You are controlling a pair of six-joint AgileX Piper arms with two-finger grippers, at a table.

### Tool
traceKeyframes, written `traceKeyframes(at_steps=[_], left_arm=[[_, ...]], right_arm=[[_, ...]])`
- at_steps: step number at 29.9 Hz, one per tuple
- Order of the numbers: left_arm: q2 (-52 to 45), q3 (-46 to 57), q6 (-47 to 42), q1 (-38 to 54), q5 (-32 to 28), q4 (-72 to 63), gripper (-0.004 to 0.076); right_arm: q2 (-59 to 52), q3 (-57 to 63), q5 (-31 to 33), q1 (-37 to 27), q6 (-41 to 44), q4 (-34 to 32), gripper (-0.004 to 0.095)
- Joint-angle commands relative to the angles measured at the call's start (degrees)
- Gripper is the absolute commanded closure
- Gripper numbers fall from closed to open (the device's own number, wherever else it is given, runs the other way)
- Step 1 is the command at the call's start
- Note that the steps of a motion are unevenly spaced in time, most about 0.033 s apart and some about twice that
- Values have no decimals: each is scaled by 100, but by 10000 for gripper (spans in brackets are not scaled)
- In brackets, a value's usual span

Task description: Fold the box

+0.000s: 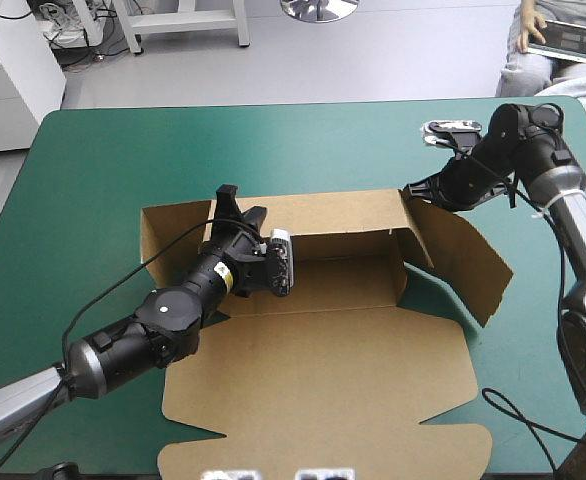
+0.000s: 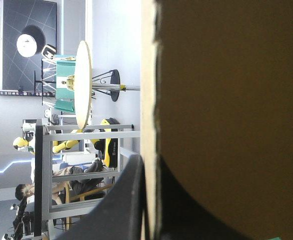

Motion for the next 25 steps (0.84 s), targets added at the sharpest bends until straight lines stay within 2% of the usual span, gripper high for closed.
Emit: traceKeyframes(at_steps=[1, 7, 15, 18, 25], left_arm=[[-177, -132, -107, 10, 268, 100, 734], [-169, -132, -107, 10, 378, 100, 734], [-169, -132, -107, 10, 401, 100, 734], [-116, -132, -107, 10, 404, 100, 734], [-10, -132, -130, 10, 367, 100, 734]], right_arm=[[-531, 86, 99, -54, -83, 269, 927], [-752, 640, 99, -54, -438, 1157, 927], [-1348, 1275, 59, -54, -901, 1306, 927], [-1669, 1667, -348, -54, -1283, 1391, 927], [-2384, 2969, -1676, -54, -2421, 2258, 927]])
